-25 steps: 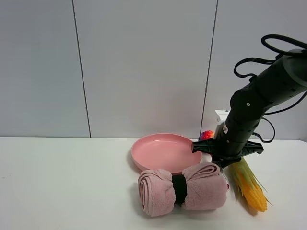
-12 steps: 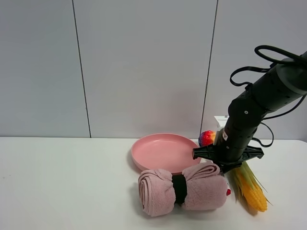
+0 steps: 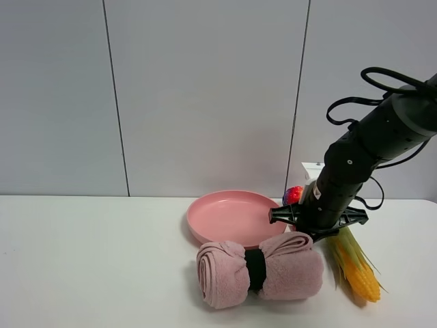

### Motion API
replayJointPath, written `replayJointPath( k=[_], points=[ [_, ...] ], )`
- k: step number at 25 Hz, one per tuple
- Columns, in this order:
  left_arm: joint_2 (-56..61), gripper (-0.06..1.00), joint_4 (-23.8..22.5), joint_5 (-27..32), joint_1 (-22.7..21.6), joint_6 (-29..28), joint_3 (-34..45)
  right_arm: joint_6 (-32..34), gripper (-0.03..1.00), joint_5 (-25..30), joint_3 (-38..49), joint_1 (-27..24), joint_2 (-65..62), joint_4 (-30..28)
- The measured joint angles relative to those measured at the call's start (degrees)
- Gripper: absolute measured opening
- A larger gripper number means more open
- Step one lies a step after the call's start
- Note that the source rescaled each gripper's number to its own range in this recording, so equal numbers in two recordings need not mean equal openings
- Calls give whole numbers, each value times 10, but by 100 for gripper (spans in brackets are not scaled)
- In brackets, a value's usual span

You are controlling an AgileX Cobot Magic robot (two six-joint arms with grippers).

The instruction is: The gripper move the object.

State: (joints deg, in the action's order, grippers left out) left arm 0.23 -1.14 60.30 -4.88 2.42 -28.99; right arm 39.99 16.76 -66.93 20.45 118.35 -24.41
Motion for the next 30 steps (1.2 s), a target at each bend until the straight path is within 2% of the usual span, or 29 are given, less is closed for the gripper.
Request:
replayJointPath(
  k=[11,13,18,22,25,30],
  points=[
    [0,100,0,0,0,0,0,0,20,2,0,0,0,0],
    [0,100,0,0,0,0,0,0,25,3,0,0,0,0],
    [0,100,0,0,0,0,0,-5,47,42,0,0,-18,1],
    [0,100,0,0,0,0,0,-47,63,65,0,0,-77,1],
    [0,100,0,0,0,0,0,-83,69,63,0,0,-139,1],
    [0,100,0,0,0,0,0,-108,70,57,0,0,-271,13]
  ],
)
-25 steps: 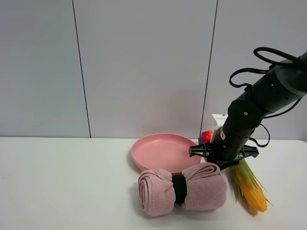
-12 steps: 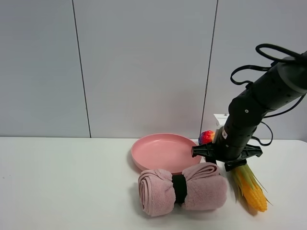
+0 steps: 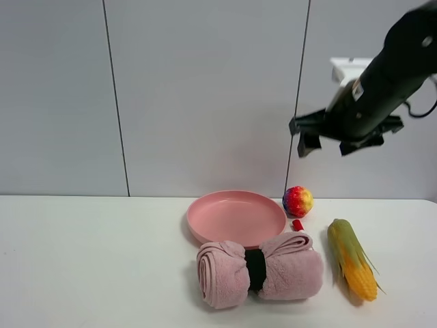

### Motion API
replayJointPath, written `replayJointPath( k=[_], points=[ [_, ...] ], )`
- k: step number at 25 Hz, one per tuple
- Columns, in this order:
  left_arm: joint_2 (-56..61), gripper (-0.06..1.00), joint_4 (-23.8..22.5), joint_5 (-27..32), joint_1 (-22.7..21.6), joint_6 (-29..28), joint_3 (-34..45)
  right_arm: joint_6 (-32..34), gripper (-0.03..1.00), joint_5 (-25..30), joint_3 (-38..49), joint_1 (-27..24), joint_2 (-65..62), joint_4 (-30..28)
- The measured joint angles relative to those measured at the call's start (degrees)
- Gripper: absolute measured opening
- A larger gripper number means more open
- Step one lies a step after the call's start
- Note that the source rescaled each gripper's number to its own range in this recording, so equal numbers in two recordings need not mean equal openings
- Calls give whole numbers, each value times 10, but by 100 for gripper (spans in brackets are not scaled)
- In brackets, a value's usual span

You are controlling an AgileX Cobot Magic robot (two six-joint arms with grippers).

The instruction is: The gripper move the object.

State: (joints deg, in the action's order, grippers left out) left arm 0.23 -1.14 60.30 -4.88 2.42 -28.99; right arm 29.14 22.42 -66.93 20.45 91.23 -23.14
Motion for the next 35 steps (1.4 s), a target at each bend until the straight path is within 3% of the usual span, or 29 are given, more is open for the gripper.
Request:
replayJointPath(
  k=[5,10,14,18,23,28,35],
  points=[
    [0,100,0,0,0,0,0,-44,70,57,0,0,-135,6],
    [0,100,0,0,0,0,0,-175,70,137,14,-11,-221,95],
    [0,100,0,0,0,0,0,-252,70,127,99,-42,-286,158],
    [0,100,0,0,0,0,0,-249,70,123,175,-76,-352,169],
    [0,100,0,0,0,0,0,-198,70,136,254,-154,-490,176],
    [0,100,0,0,0,0,0,-188,70,190,275,-230,-611,179],
    [0,100,0,0,0,0,0,-199,72,327,277,-240,-719,179]
  ],
)
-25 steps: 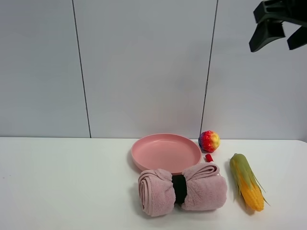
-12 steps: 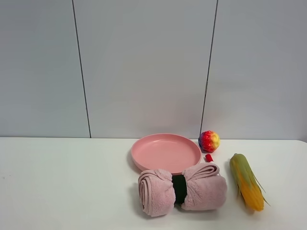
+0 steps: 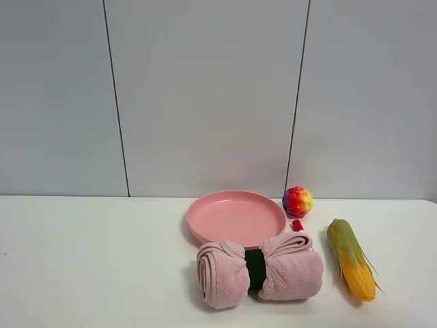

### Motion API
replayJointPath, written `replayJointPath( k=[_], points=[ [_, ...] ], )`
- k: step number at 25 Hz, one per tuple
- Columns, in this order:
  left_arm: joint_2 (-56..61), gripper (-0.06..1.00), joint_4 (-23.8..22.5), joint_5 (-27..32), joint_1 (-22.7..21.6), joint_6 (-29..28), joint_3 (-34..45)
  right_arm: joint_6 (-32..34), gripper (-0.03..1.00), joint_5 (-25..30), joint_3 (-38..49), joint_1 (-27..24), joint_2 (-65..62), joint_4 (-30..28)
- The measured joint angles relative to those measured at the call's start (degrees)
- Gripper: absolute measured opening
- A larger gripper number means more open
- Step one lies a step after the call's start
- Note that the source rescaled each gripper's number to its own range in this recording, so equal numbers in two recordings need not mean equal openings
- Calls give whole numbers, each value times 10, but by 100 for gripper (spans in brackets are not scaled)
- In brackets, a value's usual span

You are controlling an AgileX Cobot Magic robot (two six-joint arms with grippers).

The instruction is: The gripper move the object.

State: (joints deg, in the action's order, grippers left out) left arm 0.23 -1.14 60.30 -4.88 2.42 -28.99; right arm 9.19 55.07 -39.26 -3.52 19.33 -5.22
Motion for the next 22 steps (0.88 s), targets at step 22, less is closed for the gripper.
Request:
replayJointPath(
  k=[22],
  points=[
    [0,100,0,0,0,0,0,-48,80,57,112,-9,-195,35]
  ],
)
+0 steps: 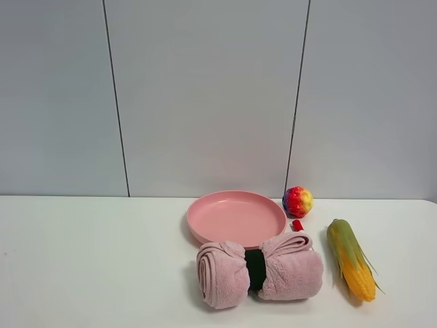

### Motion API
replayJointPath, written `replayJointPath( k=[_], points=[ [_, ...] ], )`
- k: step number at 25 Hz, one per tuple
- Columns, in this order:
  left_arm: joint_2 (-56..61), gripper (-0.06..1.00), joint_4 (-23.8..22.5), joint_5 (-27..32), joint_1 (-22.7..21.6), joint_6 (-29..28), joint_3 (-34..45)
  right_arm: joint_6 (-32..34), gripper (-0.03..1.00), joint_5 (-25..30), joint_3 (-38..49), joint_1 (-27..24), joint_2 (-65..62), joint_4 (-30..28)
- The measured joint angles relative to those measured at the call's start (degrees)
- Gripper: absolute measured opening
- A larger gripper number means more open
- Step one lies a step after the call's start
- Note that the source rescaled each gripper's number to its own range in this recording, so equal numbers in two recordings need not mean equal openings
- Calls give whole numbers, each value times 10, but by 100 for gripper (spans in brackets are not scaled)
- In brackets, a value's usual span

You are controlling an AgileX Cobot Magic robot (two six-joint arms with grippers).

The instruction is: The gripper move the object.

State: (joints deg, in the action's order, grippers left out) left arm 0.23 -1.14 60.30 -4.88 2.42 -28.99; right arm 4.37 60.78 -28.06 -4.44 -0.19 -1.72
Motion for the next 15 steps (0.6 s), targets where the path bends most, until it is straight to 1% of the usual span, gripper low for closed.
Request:
replayJointPath(
  k=[15],
  points=[
    [0,100,0,0,0,0,0,1,79,-1,0,0,0,-1]
  ],
)
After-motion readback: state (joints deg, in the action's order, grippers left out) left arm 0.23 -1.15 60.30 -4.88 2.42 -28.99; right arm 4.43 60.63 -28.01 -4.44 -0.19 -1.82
